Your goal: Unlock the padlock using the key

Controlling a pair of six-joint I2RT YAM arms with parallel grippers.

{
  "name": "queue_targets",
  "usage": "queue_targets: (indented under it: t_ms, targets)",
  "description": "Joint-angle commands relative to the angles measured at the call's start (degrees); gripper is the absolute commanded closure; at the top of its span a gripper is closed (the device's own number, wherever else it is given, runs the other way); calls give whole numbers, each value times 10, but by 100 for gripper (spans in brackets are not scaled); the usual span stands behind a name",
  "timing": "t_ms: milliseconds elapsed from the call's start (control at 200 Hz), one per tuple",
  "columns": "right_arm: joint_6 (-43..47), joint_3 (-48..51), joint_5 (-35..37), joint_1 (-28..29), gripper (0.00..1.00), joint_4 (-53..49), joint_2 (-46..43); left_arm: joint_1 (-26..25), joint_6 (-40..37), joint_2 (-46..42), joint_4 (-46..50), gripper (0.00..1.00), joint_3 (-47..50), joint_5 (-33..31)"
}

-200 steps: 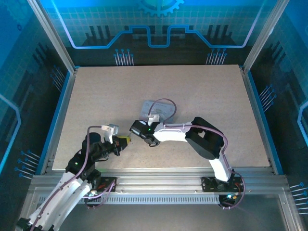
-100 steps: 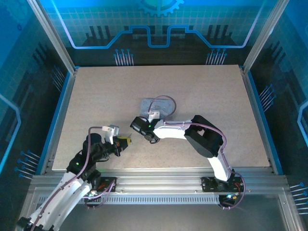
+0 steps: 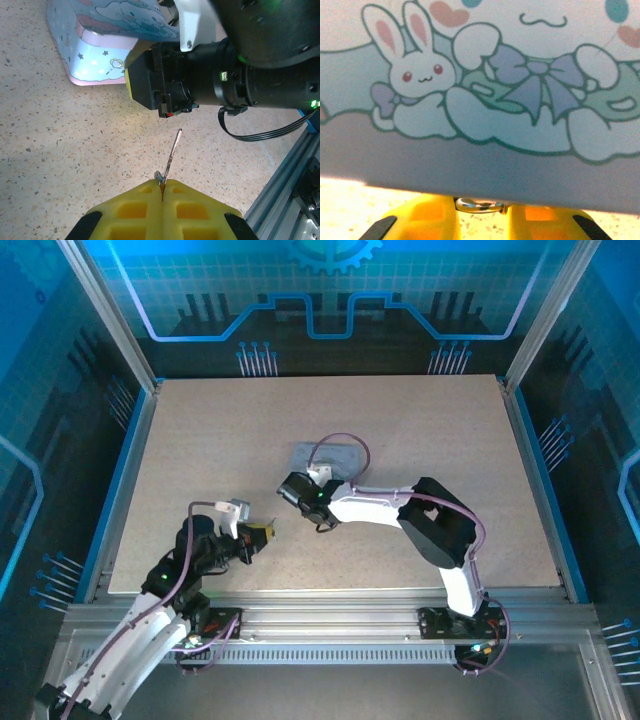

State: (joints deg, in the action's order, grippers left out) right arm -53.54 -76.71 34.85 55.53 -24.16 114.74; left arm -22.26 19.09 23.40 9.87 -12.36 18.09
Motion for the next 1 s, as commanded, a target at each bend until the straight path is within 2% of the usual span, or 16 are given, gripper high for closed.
queue_targets:
  t_ms: [0,200,485,735,995]
  targets:
    - [28,9,-52,-7,95,22,-32,-3,-9,9,-29,100,7,20]
    - [51,-1,-161,-29,97,3,-43,-23,10,35,-86,100,26,14]
    - [72,29,-269,-72,100,6,-116,-129,2,144,-235,100,32,-78]
    - [88,72,-381,-132,100,25,-171,-135,-21,300,-443,100,39,-57]
    - [99,89,-462,-173,100,33,-197,-135,-46,472,-628,100,27,-13]
